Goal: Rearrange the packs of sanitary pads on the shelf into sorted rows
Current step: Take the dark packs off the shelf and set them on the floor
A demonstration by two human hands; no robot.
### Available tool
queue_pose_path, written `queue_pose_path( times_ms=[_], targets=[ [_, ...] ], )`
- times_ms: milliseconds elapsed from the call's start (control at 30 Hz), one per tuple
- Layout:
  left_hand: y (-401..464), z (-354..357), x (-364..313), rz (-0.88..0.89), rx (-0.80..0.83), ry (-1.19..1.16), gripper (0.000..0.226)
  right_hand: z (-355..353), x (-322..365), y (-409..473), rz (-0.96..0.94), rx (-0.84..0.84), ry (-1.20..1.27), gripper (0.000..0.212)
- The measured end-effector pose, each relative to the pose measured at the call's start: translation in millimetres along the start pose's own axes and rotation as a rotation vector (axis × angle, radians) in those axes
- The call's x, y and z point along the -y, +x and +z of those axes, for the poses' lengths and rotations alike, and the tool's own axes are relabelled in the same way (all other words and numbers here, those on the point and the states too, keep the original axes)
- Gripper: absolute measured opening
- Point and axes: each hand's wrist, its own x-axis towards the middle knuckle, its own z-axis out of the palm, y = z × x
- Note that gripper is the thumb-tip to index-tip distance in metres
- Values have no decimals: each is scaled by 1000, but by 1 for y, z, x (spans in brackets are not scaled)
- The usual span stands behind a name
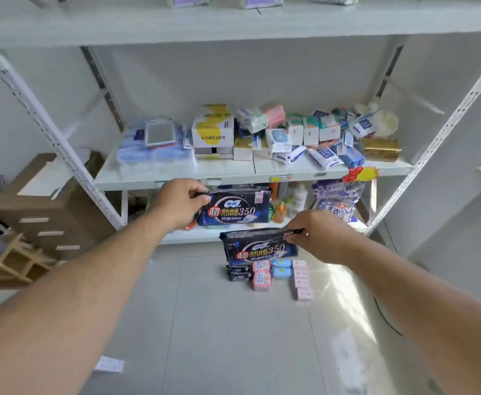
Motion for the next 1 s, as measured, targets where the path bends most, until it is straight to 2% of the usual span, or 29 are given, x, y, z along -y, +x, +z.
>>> queue_pose_path(
  times_ms=[200,333,467,667,1000],
  targets=[
    [-38,69,22,-50,86,117,7,58,-43,-38,32,57,51,21],
    [-52,106,44,-114,134,103,18,93,-64,-52,53,102,92,20],
    [-55,132,74,-142,162,138,13,124,-69,-47,95,150,116,21],
    [-22,152,142,-155,235,170,19,178,-62,-4,176,252,104,23],
    [78,195,289,-122,372,159,14,295,-50,107,323,369,17,22]
  ],
)
